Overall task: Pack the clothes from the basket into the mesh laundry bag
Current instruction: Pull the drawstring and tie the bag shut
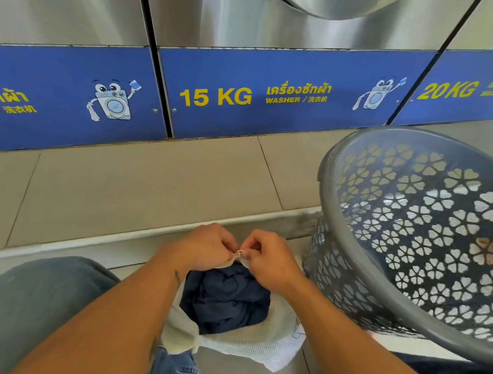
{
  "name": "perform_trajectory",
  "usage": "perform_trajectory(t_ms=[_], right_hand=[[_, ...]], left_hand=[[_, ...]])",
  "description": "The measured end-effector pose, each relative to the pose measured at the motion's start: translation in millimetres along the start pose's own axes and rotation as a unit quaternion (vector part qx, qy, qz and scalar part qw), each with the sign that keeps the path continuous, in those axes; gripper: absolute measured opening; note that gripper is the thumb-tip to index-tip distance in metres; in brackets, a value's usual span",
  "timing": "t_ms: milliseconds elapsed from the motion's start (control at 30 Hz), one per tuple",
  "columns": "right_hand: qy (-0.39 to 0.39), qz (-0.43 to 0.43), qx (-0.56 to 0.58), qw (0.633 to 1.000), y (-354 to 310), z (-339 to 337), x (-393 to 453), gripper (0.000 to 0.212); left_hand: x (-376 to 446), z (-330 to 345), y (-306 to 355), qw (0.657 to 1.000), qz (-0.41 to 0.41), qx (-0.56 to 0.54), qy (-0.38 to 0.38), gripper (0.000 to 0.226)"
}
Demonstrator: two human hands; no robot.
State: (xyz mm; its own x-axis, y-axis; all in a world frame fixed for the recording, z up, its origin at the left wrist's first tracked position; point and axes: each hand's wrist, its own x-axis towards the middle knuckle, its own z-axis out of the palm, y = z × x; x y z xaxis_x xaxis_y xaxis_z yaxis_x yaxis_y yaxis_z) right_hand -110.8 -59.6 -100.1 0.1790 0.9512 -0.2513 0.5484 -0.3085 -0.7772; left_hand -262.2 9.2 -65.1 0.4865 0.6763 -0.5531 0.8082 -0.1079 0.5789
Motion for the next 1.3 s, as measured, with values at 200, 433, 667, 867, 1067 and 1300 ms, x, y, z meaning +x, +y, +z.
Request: perform_trajectory(t_ms=[200, 433, 667, 867, 1067, 1300], right_hand=[[-0.002, -0.02, -0.073, 0.997, -8, -7, -14, 0.01], [0.014, -0.072, -0.17, 0.983, -31, -1, -10, 0.016], [0.028, -0.065, -0.135, 0.988, -25, -10, -2, 0.017], [0.027, -0.08, -0.125, 0.989, -20, -5, -4, 0.015], [0.01, -0.054, -0.137, 0.989, -6, -14, -20, 0.022], [0.046, -0.012, -0.047, 0.998, -8, -19, -26, 0.017]], left_hand=[[-5, 6, 13, 0.992, -0.002, 0.09, 0.089, 0.018], [4, 1, 13, 0.968, -0.062, 0.138, 0.201, 0.019], [6, -5, -4, 0.999, 0.036, -0.029, -0.029, 0.039], [16, 2, -13, 0.997, 0.029, -0.057, 0.051, 0.026], [28, -1, -27, 0.977, -0.039, -0.006, 0.208, 0.027], [24, -4, -17, 0.978, -0.028, 0.123, 0.169, 0.024]])
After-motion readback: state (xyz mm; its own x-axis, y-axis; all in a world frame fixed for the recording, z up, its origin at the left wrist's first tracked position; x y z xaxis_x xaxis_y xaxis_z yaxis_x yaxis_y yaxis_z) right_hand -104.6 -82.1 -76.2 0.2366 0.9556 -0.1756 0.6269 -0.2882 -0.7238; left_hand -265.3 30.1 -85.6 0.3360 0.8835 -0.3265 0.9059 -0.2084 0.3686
